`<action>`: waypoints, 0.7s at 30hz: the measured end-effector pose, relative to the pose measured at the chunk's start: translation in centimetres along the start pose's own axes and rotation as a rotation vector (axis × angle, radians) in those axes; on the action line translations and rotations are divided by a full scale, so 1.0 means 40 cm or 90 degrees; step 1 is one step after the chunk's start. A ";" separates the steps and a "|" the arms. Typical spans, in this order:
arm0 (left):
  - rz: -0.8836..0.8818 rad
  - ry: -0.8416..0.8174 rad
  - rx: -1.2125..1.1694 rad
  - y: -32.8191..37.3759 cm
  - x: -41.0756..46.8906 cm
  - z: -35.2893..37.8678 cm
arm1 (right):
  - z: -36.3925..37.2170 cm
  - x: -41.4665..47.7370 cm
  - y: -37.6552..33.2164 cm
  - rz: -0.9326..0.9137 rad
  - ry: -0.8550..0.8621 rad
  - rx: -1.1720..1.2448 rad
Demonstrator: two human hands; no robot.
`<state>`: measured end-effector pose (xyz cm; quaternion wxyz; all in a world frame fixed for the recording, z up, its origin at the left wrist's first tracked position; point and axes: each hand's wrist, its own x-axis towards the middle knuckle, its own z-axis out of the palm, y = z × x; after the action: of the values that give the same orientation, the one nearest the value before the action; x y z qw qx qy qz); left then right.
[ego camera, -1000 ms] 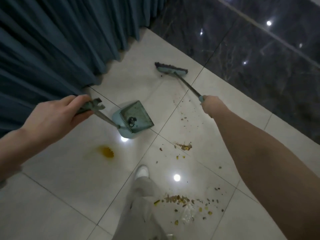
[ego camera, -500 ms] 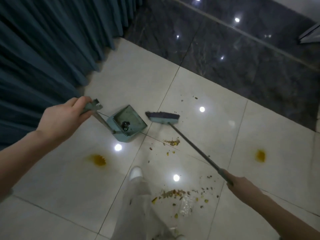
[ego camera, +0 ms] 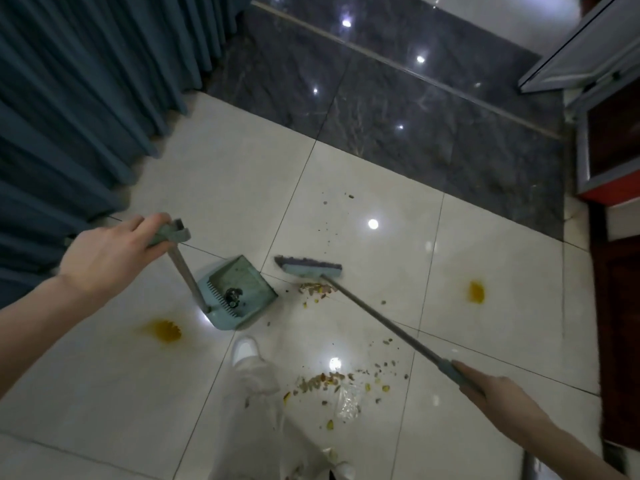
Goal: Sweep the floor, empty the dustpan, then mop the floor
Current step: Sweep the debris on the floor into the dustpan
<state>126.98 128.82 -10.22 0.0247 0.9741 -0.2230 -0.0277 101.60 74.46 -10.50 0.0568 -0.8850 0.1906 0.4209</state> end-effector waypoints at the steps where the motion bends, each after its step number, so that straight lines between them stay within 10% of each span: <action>1: 0.000 -0.001 -0.001 -0.007 0.006 -0.004 | -0.019 0.021 -0.023 -0.007 0.024 0.006; 12: 0.043 0.003 -0.014 -0.118 0.172 0.019 | -0.335 0.594 -0.452 -0.015 0.217 0.159; 21: 0.073 0.019 -0.037 -0.155 0.302 0.081 | -0.344 0.832 -0.599 0.011 0.127 0.117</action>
<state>140.30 129.03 -14.35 0.0580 0.9589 -0.2770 -0.0182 139.85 83.28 -28.64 0.1151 -0.9118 0.2407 0.3122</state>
